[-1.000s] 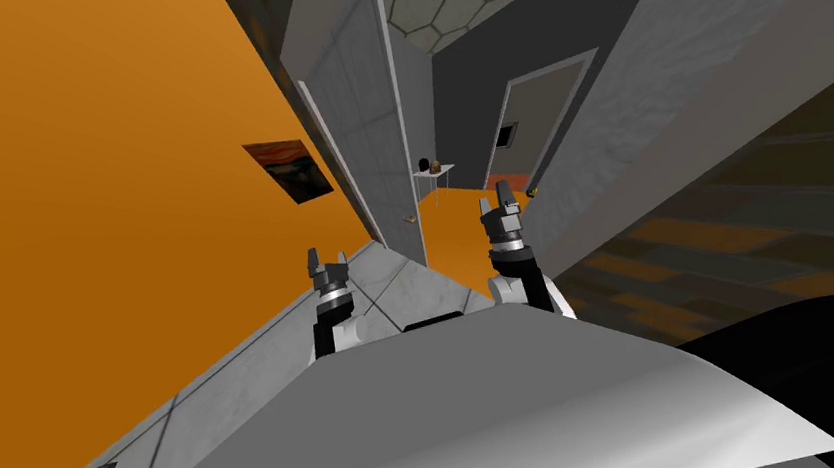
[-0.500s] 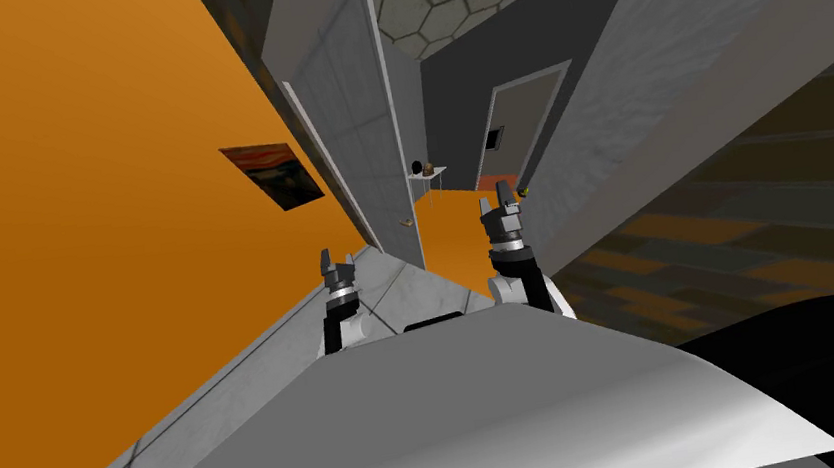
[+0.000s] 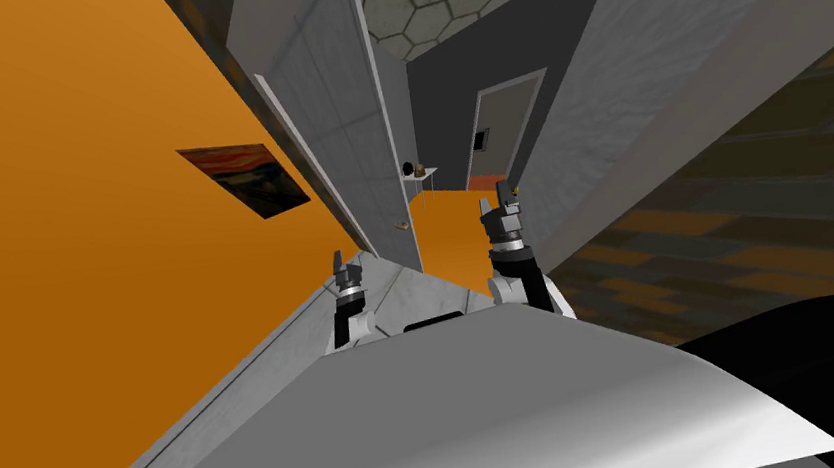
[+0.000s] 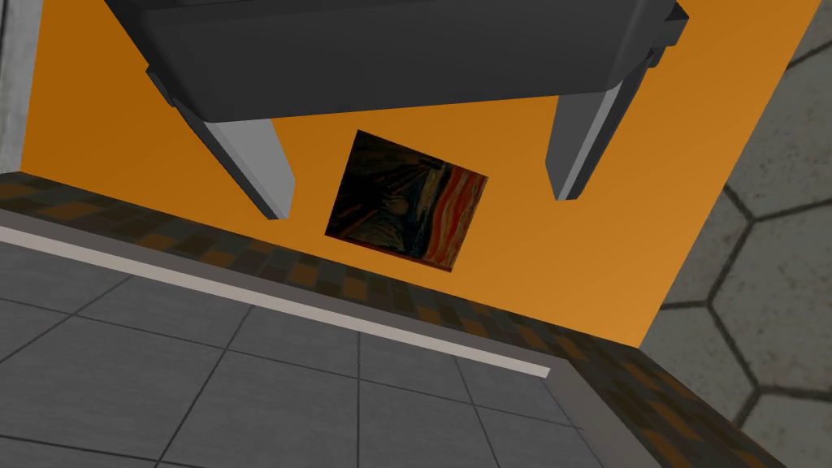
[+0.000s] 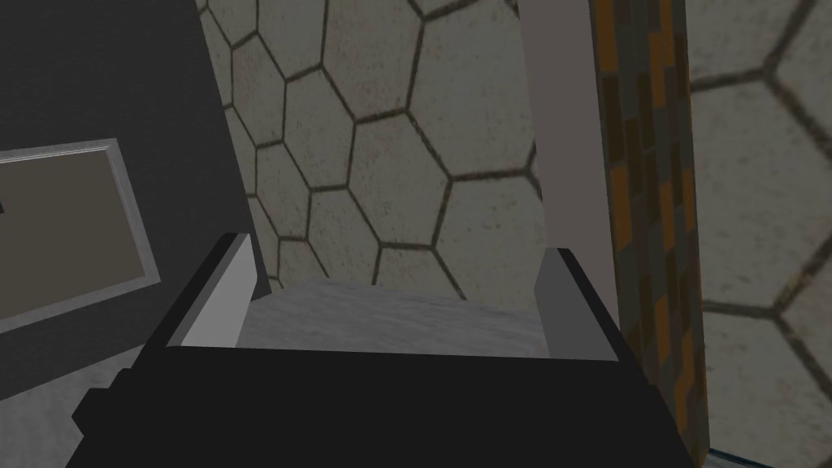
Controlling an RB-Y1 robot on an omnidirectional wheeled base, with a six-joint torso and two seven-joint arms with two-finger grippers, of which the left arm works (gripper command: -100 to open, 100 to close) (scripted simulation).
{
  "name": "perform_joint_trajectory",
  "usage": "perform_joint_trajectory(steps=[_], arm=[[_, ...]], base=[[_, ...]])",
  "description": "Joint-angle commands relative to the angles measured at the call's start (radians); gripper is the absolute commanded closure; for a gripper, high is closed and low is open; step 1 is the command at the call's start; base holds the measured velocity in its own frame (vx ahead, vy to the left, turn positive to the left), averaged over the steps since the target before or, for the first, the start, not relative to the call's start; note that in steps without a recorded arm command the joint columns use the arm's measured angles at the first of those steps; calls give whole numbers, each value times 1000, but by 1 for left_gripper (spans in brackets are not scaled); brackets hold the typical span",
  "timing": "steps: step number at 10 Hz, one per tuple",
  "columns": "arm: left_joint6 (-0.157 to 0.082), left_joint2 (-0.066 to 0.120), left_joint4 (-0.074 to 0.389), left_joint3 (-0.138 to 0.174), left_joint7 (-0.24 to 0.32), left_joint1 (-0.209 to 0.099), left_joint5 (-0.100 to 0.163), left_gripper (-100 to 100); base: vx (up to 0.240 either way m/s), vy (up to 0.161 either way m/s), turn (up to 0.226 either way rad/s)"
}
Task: Push the door open
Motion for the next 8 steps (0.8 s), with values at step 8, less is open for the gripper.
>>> perform_joint_trajectory(steps=[8], arm=[[-74,27,264,-19,-21,-99,-4,-100]], base=[[68,75,-163]])
